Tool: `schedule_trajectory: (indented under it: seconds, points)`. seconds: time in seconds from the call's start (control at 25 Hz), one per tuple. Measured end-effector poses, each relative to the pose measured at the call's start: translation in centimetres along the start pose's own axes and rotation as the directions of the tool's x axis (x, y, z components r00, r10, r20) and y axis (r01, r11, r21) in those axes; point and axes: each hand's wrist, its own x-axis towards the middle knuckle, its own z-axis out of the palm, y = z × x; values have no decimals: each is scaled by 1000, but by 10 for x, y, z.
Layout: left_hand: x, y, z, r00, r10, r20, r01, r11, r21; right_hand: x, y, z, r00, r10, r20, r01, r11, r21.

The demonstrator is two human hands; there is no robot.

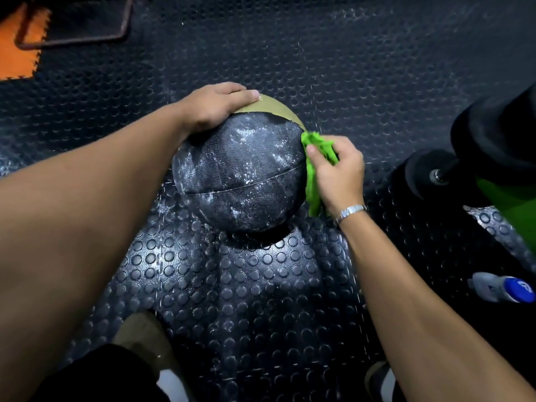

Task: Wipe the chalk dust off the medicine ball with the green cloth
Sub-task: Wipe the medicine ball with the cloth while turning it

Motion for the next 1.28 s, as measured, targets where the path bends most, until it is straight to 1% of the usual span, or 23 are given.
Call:
schedule_trajectory:
  seconds: [0.04,0.16,0.28,0.32,0.36,0.44,0.48,0.6,0.64,0.68,0.76,0.8,0.92,0.96,1.08,1.12,1.24,1.28]
  points:
    - [-1,1,0,1000,-3,-2,3,1000,-1,-1,5,-1,1000,15,-3,-15,1000,-8]
    - [-1,3,2,1000,-5,-10,5,1000,3,14,4,3,991,129,-23,-130,992,0]
    - [-3,5,2,1000,-22,-14,22,1000,-4,7,2,0,999,43,19,-44,998,37]
    - [-3,4,1,1000,-27,-17,26,1000,-11,0,6,-3,999,12,42,-13,1000,16]
    - [-4,4,1,1000,-25,-15,25,1000,-11,-1,9,-5,999,20,48,-19,1000,-7]
    - [-4,4,4,1000,-16,-12,16,1000,2,11,2,-4,997,82,2,-82,996,-24]
    - [-2,4,6,1000,-11,-19,11,1000,17,17,-4,-1,997,75,-10,-75,997,-17]
    - [-3,1,5,999,-18,-34,19,999,27,3,-12,1,997,-72,28,72,997,5]
    - [-5,1,4,999,-16,-34,17,999,30,-6,-9,-3,995,-86,54,87,996,-5]
    - [-7,1,5,999,-10,-37,11,999,35,-6,-7,-6,997,-58,57,58,998,-10]
    - [-8,3,8,999,1,-36,1,999,52,11,-11,-5,999,45,15,-44,999,-18]
    - [-9,4,10,999,4,-41,-1,998,64,16,-17,-2,999,37,3,-37,999,-39]
    - [-15,2,11,997,-1,-79,6,998,58,0,-18,1,990,-140,22,140,990,-27]
    - [-19,1,12,996,0,-87,5,999,52,-7,-14,-2,987,-156,32,157,987,-29]
    - [-24,2,17,994,36,-105,-29,997,70,6,-21,-3,997,-63,-38,61,997,-50]
    - [-25,4,20,993,41,-107,-32,996,78,7,-25,0,995,-96,-35,93,993,-65]
    - [-31,4,19,993,26,-113,-18,997,79,-16,-21,-1,957,-288,36,290,952,-98]
    - [-33,4,19,994,26,-110,-16,996,87,-18,-17,-5,953,-302,36,304,945,-123]
